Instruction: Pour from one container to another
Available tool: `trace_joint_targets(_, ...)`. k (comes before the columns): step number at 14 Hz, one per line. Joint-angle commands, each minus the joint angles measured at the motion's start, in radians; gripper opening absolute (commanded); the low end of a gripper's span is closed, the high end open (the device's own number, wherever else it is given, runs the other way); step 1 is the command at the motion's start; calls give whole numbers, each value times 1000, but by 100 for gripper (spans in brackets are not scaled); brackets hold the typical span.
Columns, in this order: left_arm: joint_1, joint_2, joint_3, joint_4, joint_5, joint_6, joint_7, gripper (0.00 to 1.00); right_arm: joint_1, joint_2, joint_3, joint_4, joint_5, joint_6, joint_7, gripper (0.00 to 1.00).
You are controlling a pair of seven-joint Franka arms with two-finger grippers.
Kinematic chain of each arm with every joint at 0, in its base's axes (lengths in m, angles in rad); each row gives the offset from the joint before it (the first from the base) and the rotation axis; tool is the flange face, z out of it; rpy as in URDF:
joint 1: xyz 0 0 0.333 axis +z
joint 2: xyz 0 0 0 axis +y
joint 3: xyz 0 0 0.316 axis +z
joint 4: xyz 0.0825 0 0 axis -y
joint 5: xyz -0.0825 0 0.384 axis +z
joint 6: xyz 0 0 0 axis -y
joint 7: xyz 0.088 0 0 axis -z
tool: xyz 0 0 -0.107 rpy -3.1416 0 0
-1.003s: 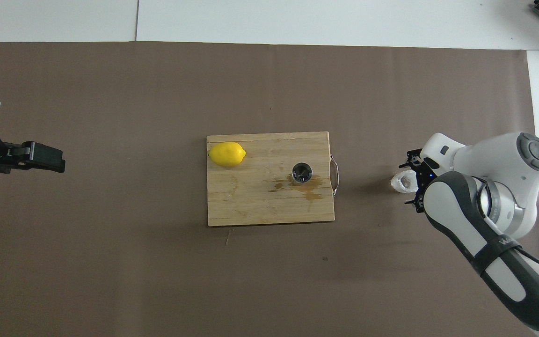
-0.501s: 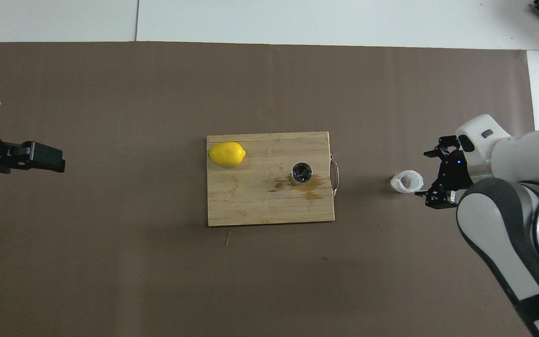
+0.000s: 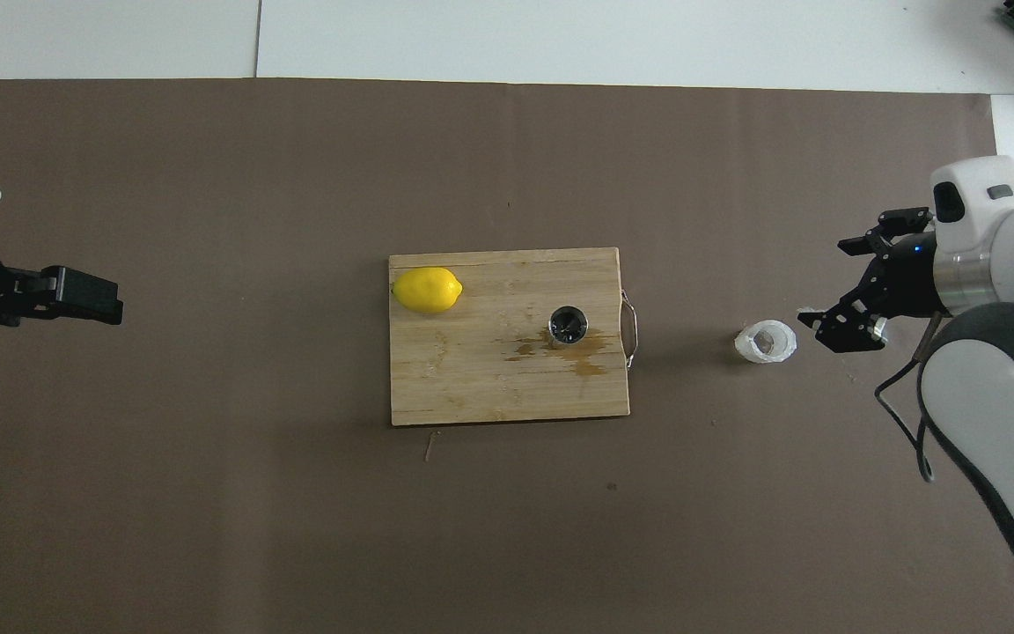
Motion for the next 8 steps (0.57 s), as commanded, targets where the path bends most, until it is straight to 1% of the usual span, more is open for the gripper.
trace_joint_targets(1,3,-19,4,-19,-12,-8,-8,100,-7,20,5,82,-41,-38,257,100)
trace_joint_targets(3,3,-19,4,-19,-12,-8,-8,100,-10,15,4,113,-93,-47,394,100)
trace_joint_targets(5,3,-19,4,-19,-12,-8,-7,100,-13,-6,1,137,-98,-90,576,100)
trace_joint_targets(6,3,-19,4,-19,-12,-8,-7,100,-13,-6,1,168,-101,-111,630,100)
trace_joint_targets(8,3,-19,4,-19,-12,-8,-8,100,-7,-3,2,228,-101,-192,715,100)
